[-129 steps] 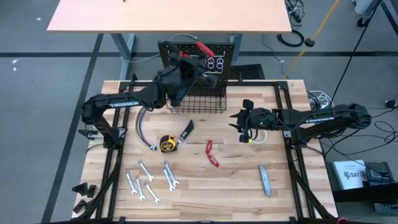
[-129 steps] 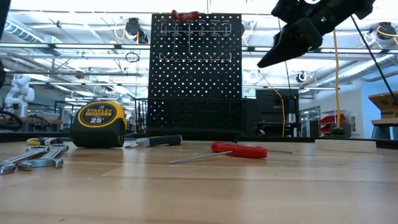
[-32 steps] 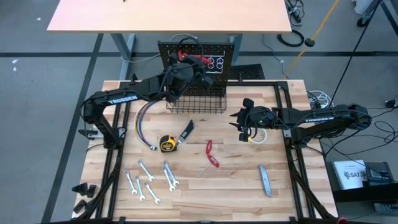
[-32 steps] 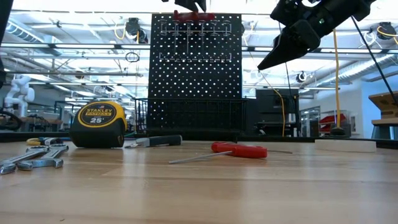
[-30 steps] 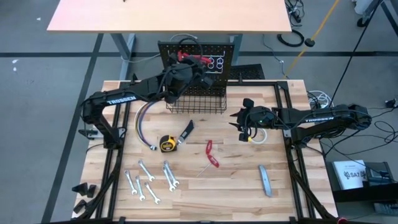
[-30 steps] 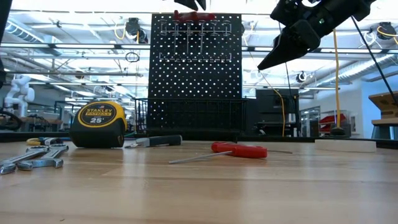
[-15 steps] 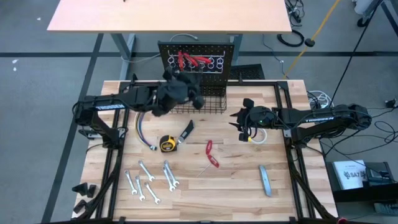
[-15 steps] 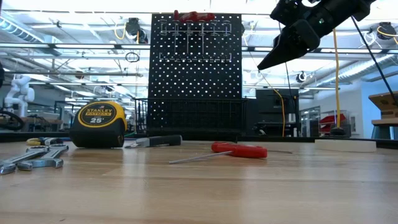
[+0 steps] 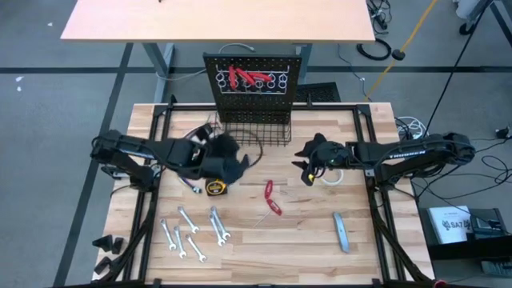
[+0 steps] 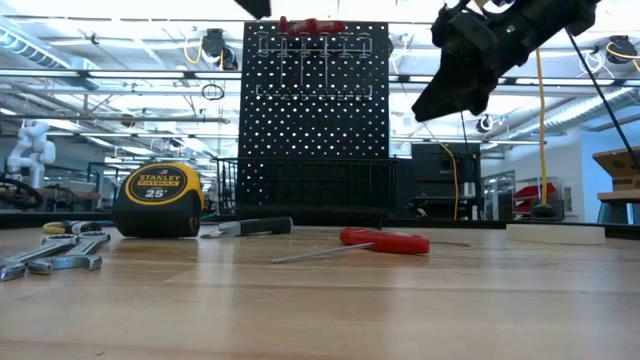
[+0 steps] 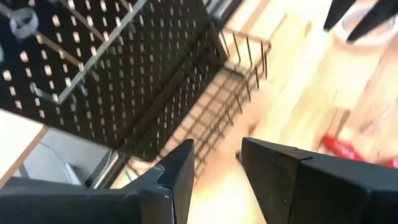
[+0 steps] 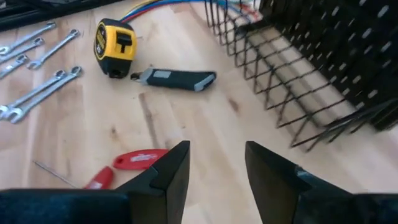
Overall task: Hang tools onto peg board
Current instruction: Hang the top allen wrench on the peg board
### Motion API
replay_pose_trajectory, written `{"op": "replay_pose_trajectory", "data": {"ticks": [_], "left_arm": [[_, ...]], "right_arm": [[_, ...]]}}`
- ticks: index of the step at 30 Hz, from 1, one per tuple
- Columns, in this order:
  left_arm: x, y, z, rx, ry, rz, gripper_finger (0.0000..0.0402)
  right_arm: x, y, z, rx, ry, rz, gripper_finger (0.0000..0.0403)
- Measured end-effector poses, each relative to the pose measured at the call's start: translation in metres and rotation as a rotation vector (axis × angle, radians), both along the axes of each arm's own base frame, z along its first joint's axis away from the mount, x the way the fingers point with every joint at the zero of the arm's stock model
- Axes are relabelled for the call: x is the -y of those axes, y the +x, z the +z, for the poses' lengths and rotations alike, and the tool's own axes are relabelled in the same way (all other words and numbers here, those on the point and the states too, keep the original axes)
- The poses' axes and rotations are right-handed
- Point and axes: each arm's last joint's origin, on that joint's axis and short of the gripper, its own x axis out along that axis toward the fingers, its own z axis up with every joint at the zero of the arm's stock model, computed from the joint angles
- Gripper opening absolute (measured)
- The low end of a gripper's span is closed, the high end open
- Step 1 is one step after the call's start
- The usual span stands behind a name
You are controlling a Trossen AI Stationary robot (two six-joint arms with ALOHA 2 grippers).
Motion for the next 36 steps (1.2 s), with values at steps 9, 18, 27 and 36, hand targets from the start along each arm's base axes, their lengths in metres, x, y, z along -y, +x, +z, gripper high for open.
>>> {"op": "replay_pose_trajectory", "data": {"ticks": [9, 18, 27, 36], "left_arm": [[0.006, -0.045, -0.048, 0.033, -0.056, -0.025, 0.0141], [0.013, -0.052, -0.113, 0.303, -0.215, -0.51, 0.0141], [0.017, -0.041, -0.152, 0.382, -0.207, -0.629, 0.0141], [0.02, -0.032, -0.164, 0.362, -0.211, -0.626, 0.0141]], "right_arm": [[-0.035, 0.034, -0.041, -0.04, 0.105, 0.05, 0.0146], [-0.05, 0.054, -0.094, -0.175, 0.105, 0.066, 0.0146], [-0.054, 0.06, -0.124, -0.231, 0.142, 0.008, 0.0146], [-0.06, 0.059, -0.137, -0.284, 0.097, 0.025, 0.0058]]}}
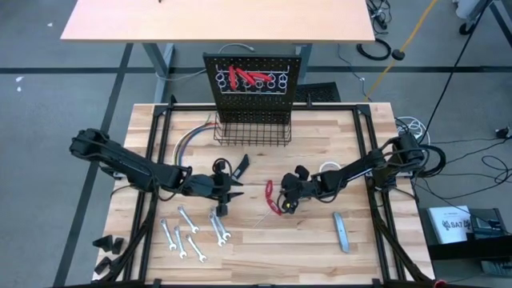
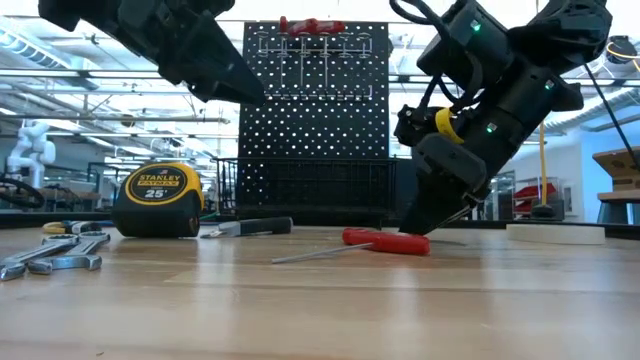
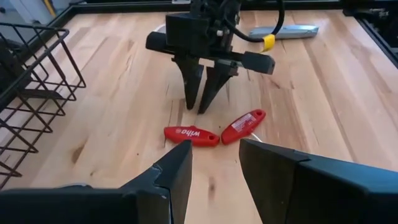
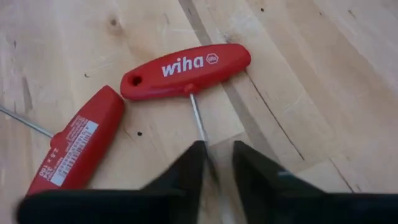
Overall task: Hang tools onto peg board
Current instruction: Hang the top allen wrench on the peg board
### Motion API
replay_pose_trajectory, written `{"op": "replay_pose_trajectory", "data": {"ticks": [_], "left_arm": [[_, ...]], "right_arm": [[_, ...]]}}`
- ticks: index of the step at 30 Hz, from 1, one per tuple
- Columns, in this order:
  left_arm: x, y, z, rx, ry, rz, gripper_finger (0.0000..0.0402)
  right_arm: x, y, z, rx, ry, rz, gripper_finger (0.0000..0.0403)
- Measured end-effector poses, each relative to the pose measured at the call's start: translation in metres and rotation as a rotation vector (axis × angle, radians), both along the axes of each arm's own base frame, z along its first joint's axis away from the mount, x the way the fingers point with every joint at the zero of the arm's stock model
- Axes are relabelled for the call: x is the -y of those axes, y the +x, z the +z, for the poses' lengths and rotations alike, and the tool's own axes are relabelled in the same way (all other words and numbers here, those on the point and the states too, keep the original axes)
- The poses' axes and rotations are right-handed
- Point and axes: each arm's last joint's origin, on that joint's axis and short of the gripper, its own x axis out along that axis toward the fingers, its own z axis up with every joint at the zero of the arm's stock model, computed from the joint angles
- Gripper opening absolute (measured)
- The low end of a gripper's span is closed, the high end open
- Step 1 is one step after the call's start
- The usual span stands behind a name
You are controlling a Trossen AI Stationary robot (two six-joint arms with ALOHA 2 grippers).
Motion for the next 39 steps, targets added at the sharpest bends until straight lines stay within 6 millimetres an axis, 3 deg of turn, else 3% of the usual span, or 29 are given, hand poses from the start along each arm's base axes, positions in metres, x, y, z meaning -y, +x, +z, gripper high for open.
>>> {"op": "replay_pose_trajectory", "data": {"ticks": [3, 7, 12, 20, 29, 39], "left_arm": [[0.0, 0.0, 0.0, 0.004, -0.001, 0.002, 0.014], [-0.003, 0.003, 0.004, 0.05, -0.013, 0.016, 0.014], [-0.014, 0.01, 0.014, 0.158, -0.045, 0.062, 0.014], [-0.02, 0.015, 0.027, 0.299, -0.103, 0.063, 0.014], [-0.014, 0.026, 0.038, 0.507, 0.037, -0.018, 0.0141], [-0.013, 0.033, 0.018, 0.543, 0.053, -0.019, 0.0141]], "right_arm": [[-0.004, -0.001, 0.0, -0.008, 0.004, 0.019, 0.001], [-0.006, -0.002, 0.0, -0.012, -0.01, 0.034, 0.0004], [-0.005, -0.006, 0.014, 0.014, -0.072, 0.075, 0.0002], [-0.007, -0.016, 0.076, 0.211, -0.192, 0.206, 0.0001], [-0.011, -0.044, 0.134, 0.397, -0.278, 0.287, 0.0], [-0.015, -0.078, 0.178, 0.579, -0.335, 0.379, 0.0]]}}
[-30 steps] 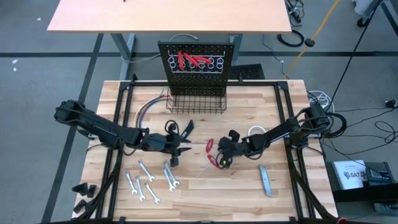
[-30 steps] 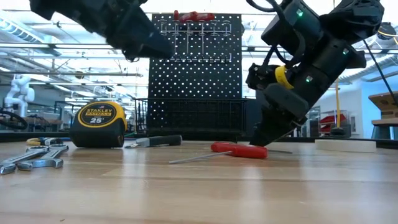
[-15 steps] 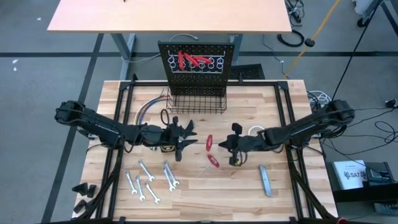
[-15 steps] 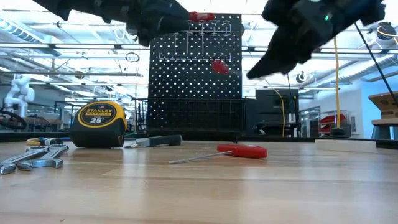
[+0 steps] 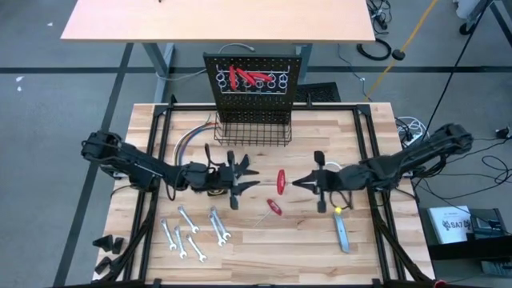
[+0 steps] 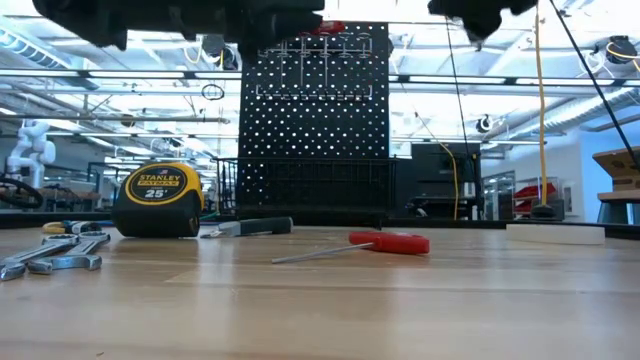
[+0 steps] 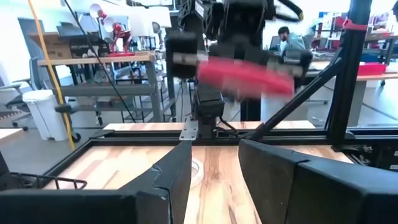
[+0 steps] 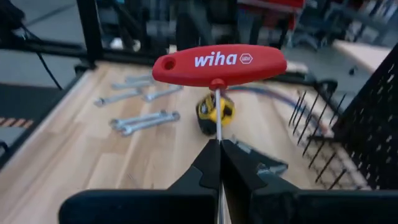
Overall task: Hang tools onto peg board
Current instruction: Hang the top allen wrench on the peg board
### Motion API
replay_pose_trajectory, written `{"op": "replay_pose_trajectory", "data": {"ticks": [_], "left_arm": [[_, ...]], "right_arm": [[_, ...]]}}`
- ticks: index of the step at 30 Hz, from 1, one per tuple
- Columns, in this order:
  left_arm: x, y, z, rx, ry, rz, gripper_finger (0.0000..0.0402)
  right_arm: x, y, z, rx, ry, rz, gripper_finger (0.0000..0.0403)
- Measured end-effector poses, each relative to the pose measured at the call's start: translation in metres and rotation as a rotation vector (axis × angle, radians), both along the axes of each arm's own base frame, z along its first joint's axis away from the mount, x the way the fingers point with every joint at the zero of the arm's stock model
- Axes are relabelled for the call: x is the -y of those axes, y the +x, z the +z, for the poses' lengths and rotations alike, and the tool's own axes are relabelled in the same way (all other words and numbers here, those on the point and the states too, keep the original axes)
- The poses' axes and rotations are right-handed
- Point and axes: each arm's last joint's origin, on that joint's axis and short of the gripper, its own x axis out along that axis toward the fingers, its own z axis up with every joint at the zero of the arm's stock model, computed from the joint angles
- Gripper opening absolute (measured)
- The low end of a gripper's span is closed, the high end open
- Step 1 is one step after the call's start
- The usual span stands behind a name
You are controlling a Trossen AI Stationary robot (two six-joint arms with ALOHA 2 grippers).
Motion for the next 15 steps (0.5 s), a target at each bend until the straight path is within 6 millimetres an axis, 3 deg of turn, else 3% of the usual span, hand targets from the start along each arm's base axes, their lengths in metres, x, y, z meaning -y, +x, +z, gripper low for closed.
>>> {"op": "replay_pose_trajectory", "data": {"ticks": [10, 15], "left_arm": [[0.0, 0.03, -0.019, 0.354, -0.071, -0.066, 0.0141], [0.002, 0.059, -0.016, 0.403, -0.069, -0.075, 0.0141]], "right_arm": [[0.001, -0.01, 0.034, 0.257, -0.009, 0.147, 0.0], [0.001, -0.009, 0.039, 0.308, -0.001, 0.141, 0.0]]}}
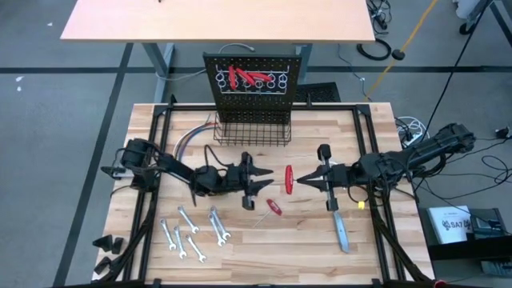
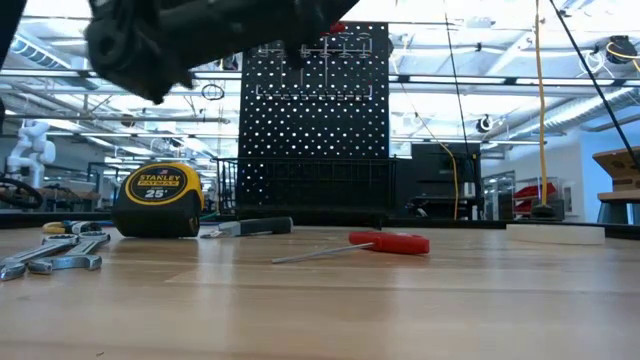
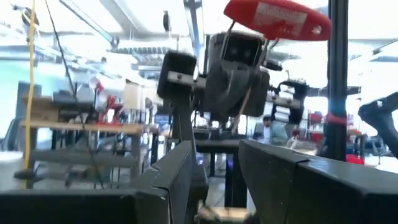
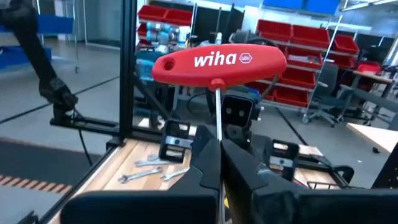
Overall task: Hang tools onto peg board
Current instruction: Hang the top allen wrench on the peg board
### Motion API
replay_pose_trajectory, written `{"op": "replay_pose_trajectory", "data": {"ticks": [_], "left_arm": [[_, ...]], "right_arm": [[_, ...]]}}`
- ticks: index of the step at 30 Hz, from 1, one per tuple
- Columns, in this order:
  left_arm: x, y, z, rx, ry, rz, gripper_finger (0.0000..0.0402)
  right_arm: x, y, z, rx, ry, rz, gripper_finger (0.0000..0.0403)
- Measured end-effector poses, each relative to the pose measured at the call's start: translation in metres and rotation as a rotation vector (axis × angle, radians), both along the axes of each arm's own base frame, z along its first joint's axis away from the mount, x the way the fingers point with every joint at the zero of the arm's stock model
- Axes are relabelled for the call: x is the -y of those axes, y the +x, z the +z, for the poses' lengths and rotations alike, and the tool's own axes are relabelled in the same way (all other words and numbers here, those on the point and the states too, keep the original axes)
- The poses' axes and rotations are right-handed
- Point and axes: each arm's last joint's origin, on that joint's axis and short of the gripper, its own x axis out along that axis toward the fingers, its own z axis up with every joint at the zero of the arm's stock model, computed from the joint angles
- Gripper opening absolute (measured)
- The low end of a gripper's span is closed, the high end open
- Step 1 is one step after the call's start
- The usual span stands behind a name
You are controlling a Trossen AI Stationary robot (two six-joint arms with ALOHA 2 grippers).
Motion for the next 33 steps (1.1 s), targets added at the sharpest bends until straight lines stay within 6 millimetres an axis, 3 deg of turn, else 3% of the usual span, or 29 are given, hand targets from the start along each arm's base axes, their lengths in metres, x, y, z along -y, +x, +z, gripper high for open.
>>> {"op": "replay_pose_trajectory", "data": {"ticks": [5, 13, 33], "left_arm": [[0.006, 0.019, 0.016, 0.074, 0.078, -0.01, 0.0141], [0.008, 0.036, 0.031, 0.038, 0.113, 0.001, 0.0141], [0.01, 0.036, 0.037, 0.095, 0.135, -0.056, 0.0141]], "right_arm": [[-0.002, 0.007, -0.003, 0.003, 0.015, 0.001, 0.0], [-0.006, 0.017, -0.008, 0.008, 0.016, -0.003, 0.0], [0.0, 0.02, -0.012, -0.017, 0.001, -0.063, 0.0]]}}
